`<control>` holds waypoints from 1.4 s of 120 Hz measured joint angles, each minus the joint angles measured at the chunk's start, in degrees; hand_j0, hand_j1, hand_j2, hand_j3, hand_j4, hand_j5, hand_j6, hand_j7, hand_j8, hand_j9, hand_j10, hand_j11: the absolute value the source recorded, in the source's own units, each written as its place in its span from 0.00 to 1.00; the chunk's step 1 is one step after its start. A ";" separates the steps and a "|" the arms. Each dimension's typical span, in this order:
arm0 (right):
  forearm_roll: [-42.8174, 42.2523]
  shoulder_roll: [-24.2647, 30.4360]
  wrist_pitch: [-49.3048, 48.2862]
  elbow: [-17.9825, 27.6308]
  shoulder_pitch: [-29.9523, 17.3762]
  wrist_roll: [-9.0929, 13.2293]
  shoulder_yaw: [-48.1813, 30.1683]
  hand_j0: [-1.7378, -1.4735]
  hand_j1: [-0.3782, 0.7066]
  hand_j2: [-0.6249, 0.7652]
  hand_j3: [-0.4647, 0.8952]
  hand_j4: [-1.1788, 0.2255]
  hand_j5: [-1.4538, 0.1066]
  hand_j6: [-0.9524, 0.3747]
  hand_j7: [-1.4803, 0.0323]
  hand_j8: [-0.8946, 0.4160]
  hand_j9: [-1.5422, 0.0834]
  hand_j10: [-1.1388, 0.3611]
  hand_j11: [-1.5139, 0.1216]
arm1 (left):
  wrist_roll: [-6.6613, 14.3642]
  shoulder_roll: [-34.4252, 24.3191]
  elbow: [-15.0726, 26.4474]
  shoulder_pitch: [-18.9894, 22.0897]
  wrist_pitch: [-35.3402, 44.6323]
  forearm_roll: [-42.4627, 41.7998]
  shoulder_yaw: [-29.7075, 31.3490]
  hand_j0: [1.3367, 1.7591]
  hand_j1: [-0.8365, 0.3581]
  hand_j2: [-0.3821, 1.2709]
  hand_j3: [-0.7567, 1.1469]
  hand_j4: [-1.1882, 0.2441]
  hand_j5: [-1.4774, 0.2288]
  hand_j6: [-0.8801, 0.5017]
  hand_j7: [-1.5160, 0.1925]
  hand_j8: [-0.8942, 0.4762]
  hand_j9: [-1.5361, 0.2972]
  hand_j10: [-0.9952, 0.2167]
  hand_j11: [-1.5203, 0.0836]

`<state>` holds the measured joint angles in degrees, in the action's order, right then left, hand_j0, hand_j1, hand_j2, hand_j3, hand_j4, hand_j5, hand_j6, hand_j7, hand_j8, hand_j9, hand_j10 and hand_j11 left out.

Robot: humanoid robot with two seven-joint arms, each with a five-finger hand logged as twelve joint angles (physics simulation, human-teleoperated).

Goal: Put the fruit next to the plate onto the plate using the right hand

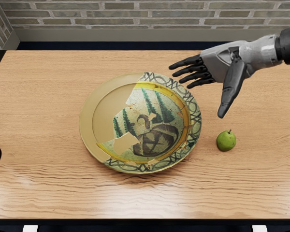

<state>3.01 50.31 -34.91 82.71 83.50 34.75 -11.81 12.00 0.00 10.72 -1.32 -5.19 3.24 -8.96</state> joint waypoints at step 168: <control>-6.01 -17.26 60.03 14.40 20.28 0.25 50.66 0.30 0.08 0.44 0.34 0.81 0.89 0.68 0.94 0.65 0.91 0.73 0.89 | 0.00 0.00 0.00 0.00 0.00 0.00 0.00 0.76 0.99 0.23 0.40 0.83 0.87 0.64 0.89 0.65 0.84 0.82 0.95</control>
<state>-2.99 33.04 25.12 97.11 103.78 35.00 38.84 12.00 0.00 10.72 -1.32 -5.19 3.24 -8.97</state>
